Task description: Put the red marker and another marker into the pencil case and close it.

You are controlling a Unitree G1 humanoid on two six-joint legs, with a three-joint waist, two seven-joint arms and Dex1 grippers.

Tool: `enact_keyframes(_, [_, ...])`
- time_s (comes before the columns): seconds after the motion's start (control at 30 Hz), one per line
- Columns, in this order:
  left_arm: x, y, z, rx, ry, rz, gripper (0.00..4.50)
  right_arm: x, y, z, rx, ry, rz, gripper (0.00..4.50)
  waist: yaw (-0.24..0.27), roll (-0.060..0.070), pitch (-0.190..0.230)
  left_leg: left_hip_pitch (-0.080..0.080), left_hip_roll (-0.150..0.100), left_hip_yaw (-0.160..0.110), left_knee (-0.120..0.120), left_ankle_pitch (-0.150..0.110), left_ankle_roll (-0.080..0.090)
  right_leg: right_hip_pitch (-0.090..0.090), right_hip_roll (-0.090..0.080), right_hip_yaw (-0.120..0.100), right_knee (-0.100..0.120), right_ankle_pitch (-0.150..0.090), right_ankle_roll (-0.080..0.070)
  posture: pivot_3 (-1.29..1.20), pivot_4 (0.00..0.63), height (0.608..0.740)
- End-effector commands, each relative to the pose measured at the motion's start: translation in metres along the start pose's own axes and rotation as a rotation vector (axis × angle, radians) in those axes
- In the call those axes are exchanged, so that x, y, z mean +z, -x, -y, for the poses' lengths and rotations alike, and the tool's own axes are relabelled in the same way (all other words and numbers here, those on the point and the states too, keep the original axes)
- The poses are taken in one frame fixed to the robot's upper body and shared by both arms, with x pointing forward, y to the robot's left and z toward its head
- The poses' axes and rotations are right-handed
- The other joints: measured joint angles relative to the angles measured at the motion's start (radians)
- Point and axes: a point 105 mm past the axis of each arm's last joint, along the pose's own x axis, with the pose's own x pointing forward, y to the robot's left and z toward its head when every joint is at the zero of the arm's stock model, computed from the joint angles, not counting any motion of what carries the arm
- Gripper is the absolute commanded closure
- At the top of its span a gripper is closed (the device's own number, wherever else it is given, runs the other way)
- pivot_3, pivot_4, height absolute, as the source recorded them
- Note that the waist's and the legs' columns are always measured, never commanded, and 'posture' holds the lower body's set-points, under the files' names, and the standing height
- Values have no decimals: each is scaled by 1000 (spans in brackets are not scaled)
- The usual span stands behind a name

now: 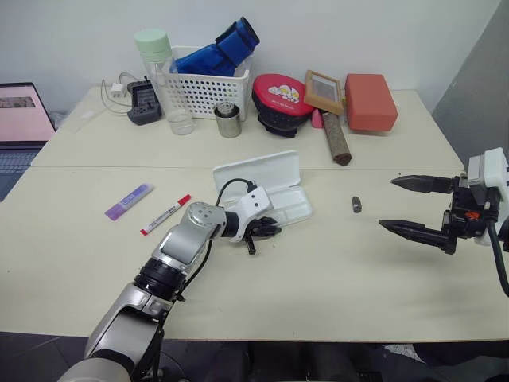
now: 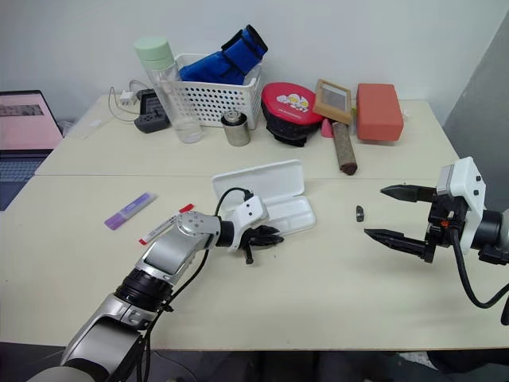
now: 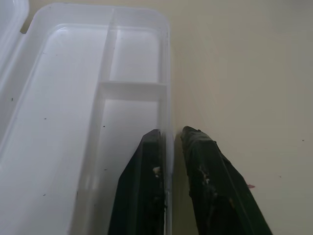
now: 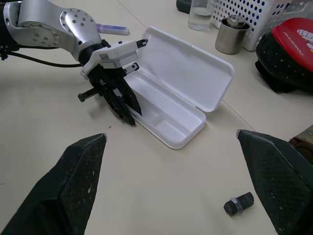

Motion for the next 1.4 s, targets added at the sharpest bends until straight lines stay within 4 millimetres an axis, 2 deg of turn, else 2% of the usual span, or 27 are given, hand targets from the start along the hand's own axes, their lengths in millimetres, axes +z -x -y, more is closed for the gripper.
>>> enact_keyframes(0.03, [-5, 2, 12, -59, -20, -21, 4319, 13, 3, -3, 4, 46, 28, 0, 0, 0, 0, 0, 0, 0, 0, 0, 0, 0, 0, 0, 0, 0, 0, 0, 150, 740])
enact_keyframes(0.1, [-5, 5, 19, -93, -39, -21, 4455, 14, 4, -5, 11, 44, 30, 0, -1, 0, 0, 0, 0, 0, 0, 0, 0, 0, 0, 0, 0, 0, 0, 0, 150, 740])
enact_keyframes(0.27, [-7, 10, 34, -163, -89, -35, 4455, 14, 6, -9, 20, 38, 28, 0, -1, 0, 0, 0, 0, 0, 0, 0, 0, 0, 0, 1, 0, 0, 0, 0, 150, 740])
enact_keyframes(0.4, [-1, 16, 58, -261, -94, -11, 4455, 14, 7, -15, 31, 30, 24, 0, 0, 0, 0, 0, 0, 0, 0, 0, 0, 0, 0, 1, 0, 0, 0, 0, 150, 740])
enact_keyframes(0.6, [-16, 24, 88, -353, -131, -70, 4455, 12, 9, -20, 34, 20, 17, 0, 0, 0, 0, 0, 0, 0, 0, 0, 0, 0, 0, 1, 0, 0, 0, 0, 150, 740])
enact_keyframes(0.83, [-22, 21, 91, -345, -131, -95, 4455, 8, 8, -28, 67, 3, -1, 0, 2, 1, 0, 1, 0, 0, 0, 0, 1, 1, 0, 1, 0, 0, 0, 0, 150, 740])
enact_keyframes(1.23, [-21, 18, 107, -354, -69, -77, 4455, 7, 7, -27, 66, 2, -4, 0, 2, 1, 0, 2, 0, 0, 0, -1, 1, 2, 0, 1, 0, 0, 0, 0, 150, 740])
enact_keyframes(1.4, [-24, 16, 106, -325, -34, -82, 4455, 6, 6, -27, 67, 2, -2, 0, 2, 1, 0, 2, 0, 0, 0, -1, 1, 2, 0, 1, 0, 0, 0, 0, 150, 740])
